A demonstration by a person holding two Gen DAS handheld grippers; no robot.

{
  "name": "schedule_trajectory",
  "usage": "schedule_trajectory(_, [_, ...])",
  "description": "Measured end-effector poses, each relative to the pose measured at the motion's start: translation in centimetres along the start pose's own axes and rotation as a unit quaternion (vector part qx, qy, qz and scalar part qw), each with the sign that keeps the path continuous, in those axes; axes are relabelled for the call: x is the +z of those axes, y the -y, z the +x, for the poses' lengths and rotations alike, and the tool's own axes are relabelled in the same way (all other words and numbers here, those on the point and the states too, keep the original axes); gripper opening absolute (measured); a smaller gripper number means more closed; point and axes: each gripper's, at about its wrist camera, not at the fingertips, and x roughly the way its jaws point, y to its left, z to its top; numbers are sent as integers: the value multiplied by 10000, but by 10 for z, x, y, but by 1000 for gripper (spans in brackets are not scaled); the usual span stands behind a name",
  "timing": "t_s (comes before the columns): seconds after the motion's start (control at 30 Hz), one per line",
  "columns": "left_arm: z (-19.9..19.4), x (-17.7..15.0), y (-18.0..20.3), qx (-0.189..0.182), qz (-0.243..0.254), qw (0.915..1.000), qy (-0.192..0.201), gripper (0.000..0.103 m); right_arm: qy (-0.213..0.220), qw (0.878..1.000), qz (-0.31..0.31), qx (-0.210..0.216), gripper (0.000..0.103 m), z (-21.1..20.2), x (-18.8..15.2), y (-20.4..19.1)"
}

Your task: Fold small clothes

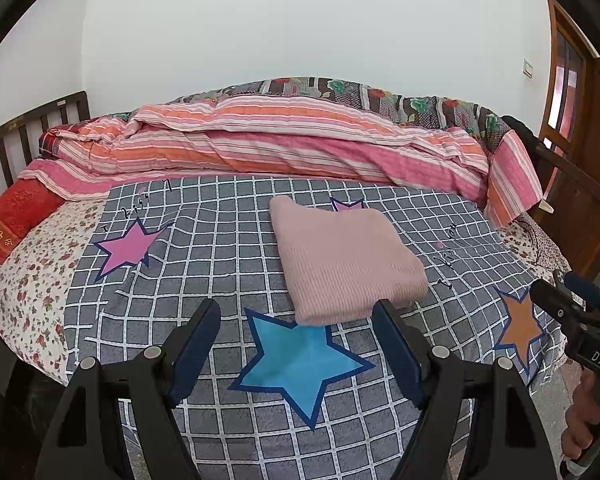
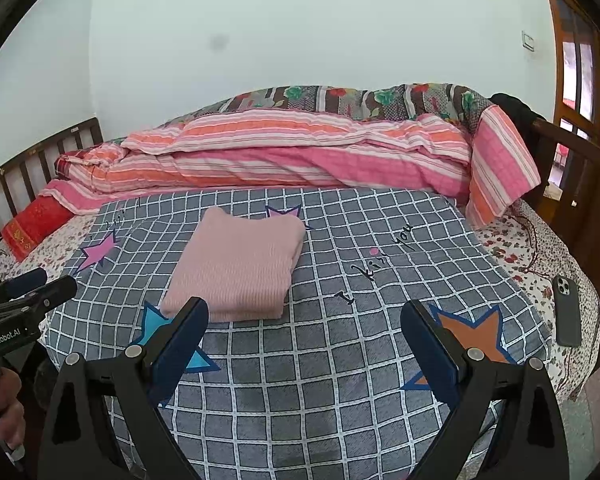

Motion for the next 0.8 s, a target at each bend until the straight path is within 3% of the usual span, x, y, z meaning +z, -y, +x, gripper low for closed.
schedule_trajectory(0.8, [-6,4,-5,7,-33,10000,24,77,38,10000,-18,-8,96,-4,0,-6])
